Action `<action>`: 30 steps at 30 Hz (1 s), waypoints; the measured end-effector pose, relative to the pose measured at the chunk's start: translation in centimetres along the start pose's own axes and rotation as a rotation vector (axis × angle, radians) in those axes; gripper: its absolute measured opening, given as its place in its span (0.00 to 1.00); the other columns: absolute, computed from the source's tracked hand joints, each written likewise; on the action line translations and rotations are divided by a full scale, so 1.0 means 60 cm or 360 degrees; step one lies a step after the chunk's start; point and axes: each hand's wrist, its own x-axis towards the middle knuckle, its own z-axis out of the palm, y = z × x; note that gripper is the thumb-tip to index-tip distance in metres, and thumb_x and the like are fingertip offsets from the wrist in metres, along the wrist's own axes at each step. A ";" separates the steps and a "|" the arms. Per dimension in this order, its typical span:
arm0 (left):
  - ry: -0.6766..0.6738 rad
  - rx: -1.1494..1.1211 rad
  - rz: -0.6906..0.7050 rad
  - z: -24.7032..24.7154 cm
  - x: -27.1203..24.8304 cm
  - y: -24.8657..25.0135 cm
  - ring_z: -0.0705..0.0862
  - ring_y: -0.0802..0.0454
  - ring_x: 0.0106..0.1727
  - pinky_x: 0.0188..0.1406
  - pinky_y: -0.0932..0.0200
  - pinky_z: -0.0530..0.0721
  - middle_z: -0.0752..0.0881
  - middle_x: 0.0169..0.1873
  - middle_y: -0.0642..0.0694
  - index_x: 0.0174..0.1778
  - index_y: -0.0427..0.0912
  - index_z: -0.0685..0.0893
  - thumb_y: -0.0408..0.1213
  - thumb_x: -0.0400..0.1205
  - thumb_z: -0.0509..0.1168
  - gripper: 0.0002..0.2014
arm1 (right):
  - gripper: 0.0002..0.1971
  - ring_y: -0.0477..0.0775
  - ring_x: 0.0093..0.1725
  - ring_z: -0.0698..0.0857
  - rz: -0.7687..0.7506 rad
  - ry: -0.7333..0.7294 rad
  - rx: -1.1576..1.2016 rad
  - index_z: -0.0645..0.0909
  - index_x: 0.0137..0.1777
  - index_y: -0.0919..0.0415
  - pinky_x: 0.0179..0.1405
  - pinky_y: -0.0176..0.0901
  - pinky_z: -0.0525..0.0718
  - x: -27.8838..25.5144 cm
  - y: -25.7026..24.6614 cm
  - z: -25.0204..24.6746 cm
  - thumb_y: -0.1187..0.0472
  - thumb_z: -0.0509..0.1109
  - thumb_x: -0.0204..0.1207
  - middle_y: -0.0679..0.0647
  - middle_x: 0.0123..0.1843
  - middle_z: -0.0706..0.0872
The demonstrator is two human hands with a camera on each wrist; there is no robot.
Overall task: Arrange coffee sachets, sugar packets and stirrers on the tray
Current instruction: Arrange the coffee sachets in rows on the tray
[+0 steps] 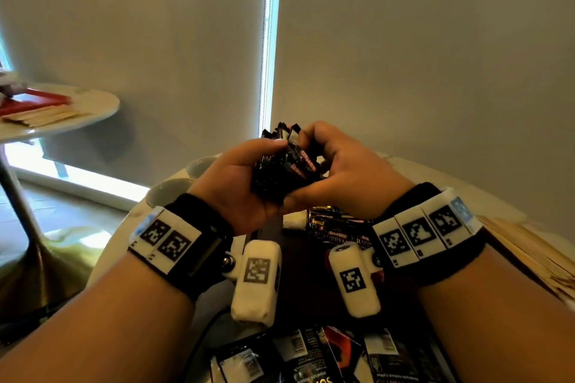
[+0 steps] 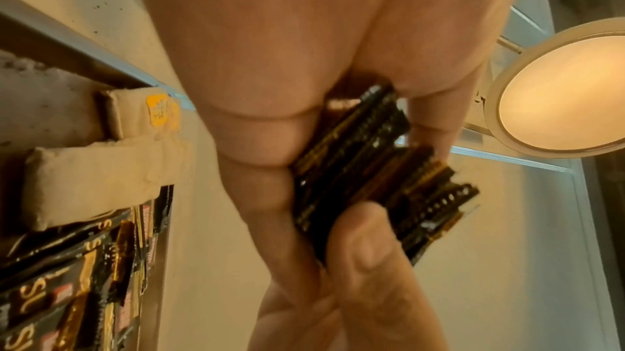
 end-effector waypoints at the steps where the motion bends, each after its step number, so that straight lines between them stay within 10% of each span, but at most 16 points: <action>1: 0.0005 -0.0017 0.0007 0.001 0.001 -0.001 0.92 0.40 0.49 0.44 0.51 0.92 0.89 0.53 0.34 0.65 0.34 0.85 0.42 0.80 0.58 0.22 | 0.31 0.46 0.48 0.92 0.0018 -0.0022 0.0023 0.75 0.58 0.57 0.41 0.37 0.89 0.000 0.000 0.000 0.69 0.88 0.59 0.49 0.52 0.87; 5: 0.0023 -0.0075 0.0117 0.008 0.007 -0.009 0.91 0.38 0.47 0.42 0.48 0.91 0.87 0.52 0.33 0.73 0.38 0.78 0.38 0.77 0.58 0.27 | 0.33 0.50 0.57 0.90 0.0011 -0.0062 -0.0096 0.76 0.59 0.46 0.58 0.55 0.90 0.001 0.008 0.003 0.54 0.90 0.57 0.48 0.60 0.88; 9: 0.0180 -0.0083 0.0143 -0.001 0.013 -0.008 0.90 0.45 0.39 0.31 0.55 0.88 0.88 0.46 0.36 0.74 0.32 0.80 0.42 0.74 0.58 0.32 | 0.30 0.45 0.81 0.70 -0.0069 -0.0032 -0.0255 0.78 0.63 0.29 0.80 0.52 0.72 0.000 0.014 -0.001 0.52 0.86 0.65 0.35 0.86 0.63; 19: 0.0430 -0.0065 0.0147 -0.004 0.014 -0.013 0.86 0.48 0.36 0.35 0.53 0.87 0.85 0.39 0.39 0.61 0.35 0.81 0.39 0.66 0.65 0.26 | 0.08 0.36 0.46 0.85 -0.0154 0.0225 -0.0260 0.88 0.54 0.45 0.48 0.40 0.83 0.005 0.017 -0.012 0.55 0.67 0.85 0.39 0.47 0.89; 24: 0.0450 -0.0022 0.0132 -0.011 0.016 -0.015 0.86 0.45 0.42 0.37 0.51 0.87 0.86 0.45 0.36 0.68 0.36 0.78 0.39 0.69 0.65 0.29 | 0.06 0.50 0.37 0.91 0.0109 0.0584 0.0488 0.78 0.57 0.56 0.30 0.35 0.85 0.008 0.018 -0.014 0.66 0.68 0.84 0.53 0.39 0.92; 30: 0.0259 0.0263 0.0128 0.001 0.014 -0.020 0.90 0.50 0.40 0.38 0.55 0.88 0.89 0.44 0.41 0.59 0.38 0.85 0.40 0.78 0.69 0.15 | 0.07 0.64 0.44 0.93 0.0196 0.0510 0.0300 0.78 0.56 0.57 0.47 0.61 0.92 0.015 0.021 0.004 0.64 0.72 0.81 0.65 0.41 0.91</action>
